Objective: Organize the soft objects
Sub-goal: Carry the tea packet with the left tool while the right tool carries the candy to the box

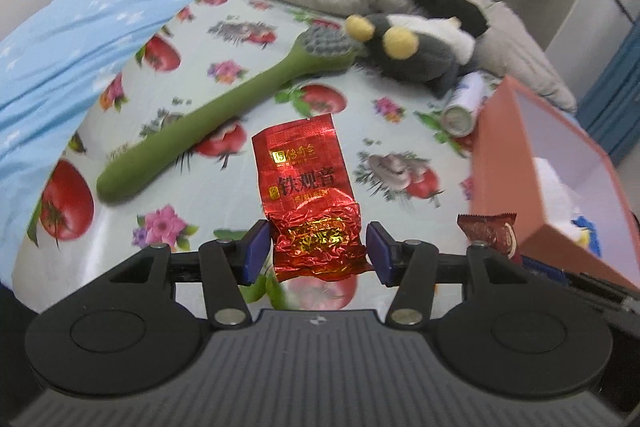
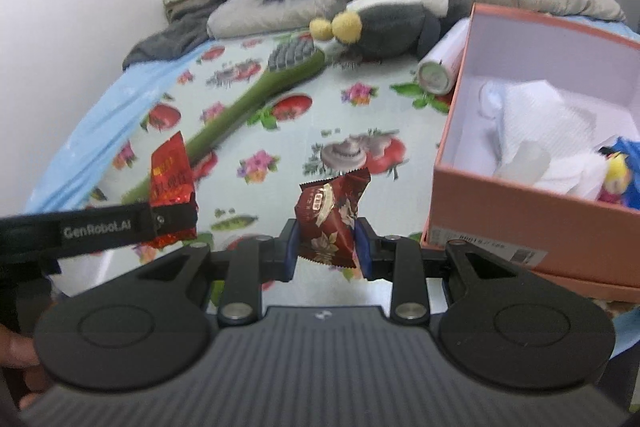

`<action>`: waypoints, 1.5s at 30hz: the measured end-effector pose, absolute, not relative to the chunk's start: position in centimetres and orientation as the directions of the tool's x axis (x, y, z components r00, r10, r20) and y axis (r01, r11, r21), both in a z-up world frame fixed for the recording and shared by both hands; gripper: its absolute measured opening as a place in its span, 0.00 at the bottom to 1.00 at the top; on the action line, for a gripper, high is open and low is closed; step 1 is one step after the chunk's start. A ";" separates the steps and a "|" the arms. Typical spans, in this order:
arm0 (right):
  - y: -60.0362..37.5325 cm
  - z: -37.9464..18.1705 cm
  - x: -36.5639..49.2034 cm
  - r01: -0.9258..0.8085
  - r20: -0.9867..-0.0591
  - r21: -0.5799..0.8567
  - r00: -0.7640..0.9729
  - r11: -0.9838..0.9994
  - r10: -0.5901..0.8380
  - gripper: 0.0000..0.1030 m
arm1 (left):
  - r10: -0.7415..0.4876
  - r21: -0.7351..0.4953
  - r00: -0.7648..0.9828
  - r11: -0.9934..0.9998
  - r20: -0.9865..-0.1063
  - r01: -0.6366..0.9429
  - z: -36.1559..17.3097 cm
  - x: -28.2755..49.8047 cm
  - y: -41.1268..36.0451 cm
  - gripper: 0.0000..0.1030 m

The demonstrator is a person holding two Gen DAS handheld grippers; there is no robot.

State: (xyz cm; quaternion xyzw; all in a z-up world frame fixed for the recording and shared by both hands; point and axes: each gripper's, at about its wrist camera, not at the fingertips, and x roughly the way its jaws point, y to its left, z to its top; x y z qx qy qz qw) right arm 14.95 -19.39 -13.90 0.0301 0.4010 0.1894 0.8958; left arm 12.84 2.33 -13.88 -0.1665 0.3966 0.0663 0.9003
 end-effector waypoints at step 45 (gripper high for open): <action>-30.5 -1.8 10.1 -0.123 -0.484 0.176 0.853 0.977 0.194 0.32 | -0.390 -0.310 0.762 0.915 -0.517 0.258 -0.3 12.7 -11.0 0.57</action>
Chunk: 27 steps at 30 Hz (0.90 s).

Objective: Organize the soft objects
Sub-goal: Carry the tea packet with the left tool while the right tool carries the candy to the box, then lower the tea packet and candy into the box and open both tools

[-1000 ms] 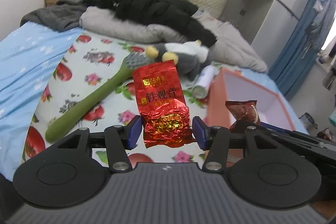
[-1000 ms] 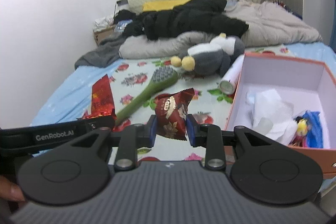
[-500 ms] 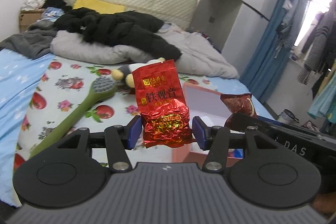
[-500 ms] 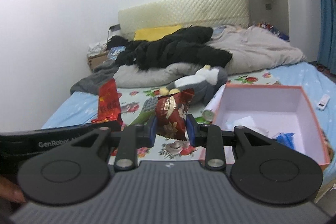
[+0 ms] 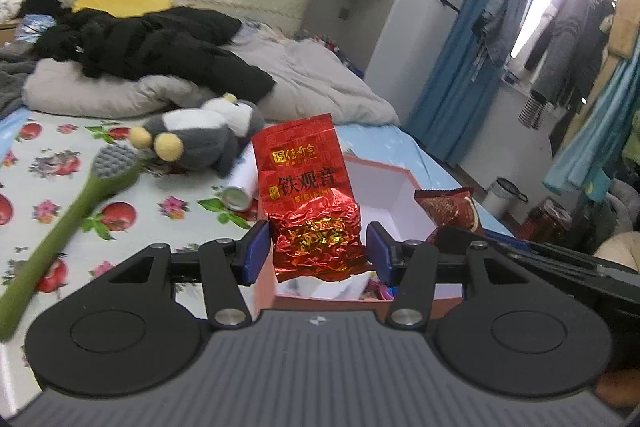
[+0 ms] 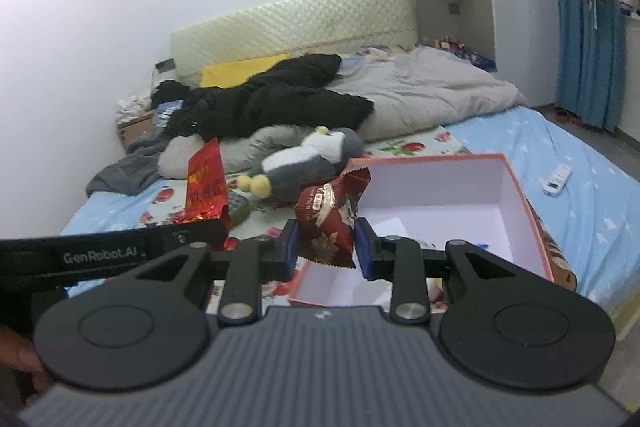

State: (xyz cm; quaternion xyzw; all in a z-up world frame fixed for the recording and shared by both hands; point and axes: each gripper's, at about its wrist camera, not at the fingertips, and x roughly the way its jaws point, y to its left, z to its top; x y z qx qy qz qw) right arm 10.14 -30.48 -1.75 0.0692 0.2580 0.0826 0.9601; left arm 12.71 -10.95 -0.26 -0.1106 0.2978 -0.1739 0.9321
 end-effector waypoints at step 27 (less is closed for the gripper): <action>-38.1 -11.8 22.8 0.031 -0.658 0.232 0.741 0.972 0.134 0.32 | -0.398 -0.279 0.566 0.916 -0.722 0.288 -11.3 30.9 -19.3 0.57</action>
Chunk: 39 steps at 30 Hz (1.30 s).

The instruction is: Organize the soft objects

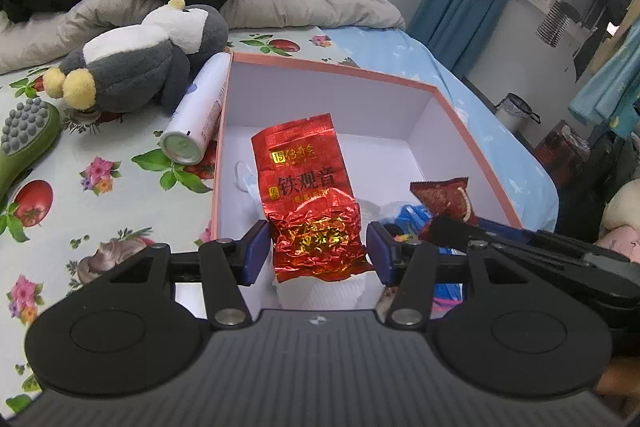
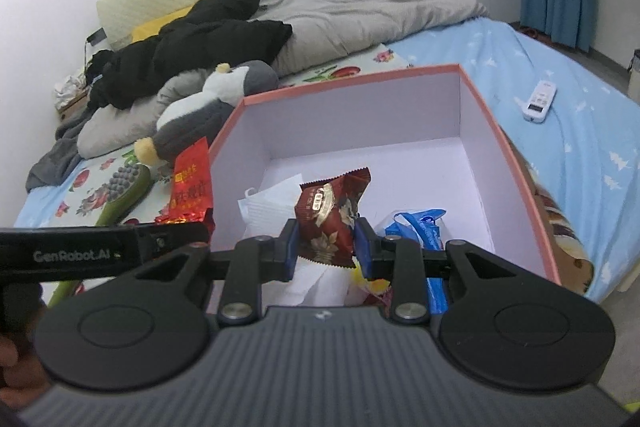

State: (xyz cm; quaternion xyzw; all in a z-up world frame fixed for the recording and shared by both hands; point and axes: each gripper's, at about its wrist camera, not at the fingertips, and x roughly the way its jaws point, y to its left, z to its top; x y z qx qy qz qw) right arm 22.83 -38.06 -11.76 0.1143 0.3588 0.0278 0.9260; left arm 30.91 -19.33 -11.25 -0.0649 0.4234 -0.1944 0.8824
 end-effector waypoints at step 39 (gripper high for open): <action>-37.2 -1.8 17.4 -0.041 -0.467 0.232 0.872 0.972 0.148 0.53 | -0.431 -0.304 0.675 0.902 -0.600 0.305 -0.7 25.2 -16.5 0.66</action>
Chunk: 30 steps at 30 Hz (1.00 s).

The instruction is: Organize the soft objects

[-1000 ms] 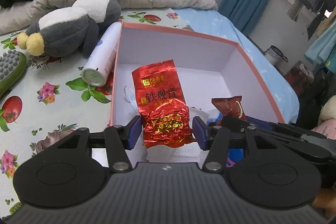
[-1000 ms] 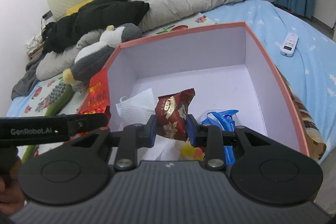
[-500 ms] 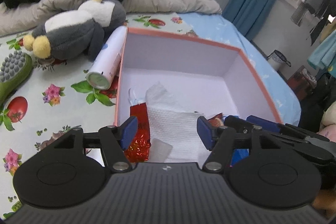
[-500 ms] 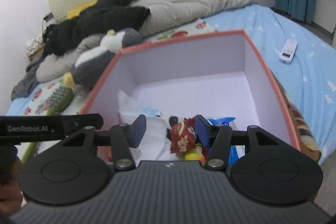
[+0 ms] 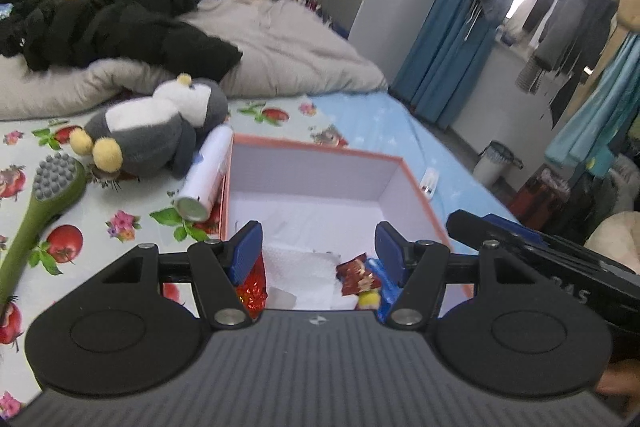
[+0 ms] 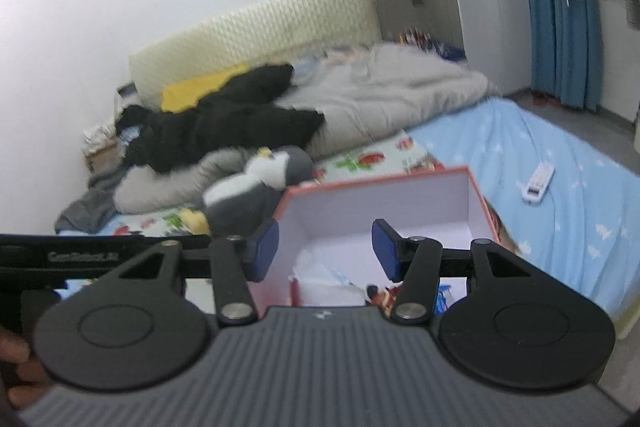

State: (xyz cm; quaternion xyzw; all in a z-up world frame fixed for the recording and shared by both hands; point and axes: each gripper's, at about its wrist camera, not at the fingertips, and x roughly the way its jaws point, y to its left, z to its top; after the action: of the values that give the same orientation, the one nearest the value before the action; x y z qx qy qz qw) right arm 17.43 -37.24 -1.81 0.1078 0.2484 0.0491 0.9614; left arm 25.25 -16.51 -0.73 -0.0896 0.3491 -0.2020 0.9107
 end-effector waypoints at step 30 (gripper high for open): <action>-33.5 0.9 7.7 -0.044 -0.482 0.161 0.868 0.986 0.118 0.53 | -0.415 -0.289 0.733 0.909 -0.540 0.302 4.0 11.5 -10.8 0.66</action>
State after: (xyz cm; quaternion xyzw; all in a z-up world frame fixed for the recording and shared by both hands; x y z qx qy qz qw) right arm 7.69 -33.54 0.86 0.0727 0.2531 0.0421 0.9638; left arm 11.54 -10.80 4.01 -0.0910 0.3104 -0.1933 0.9263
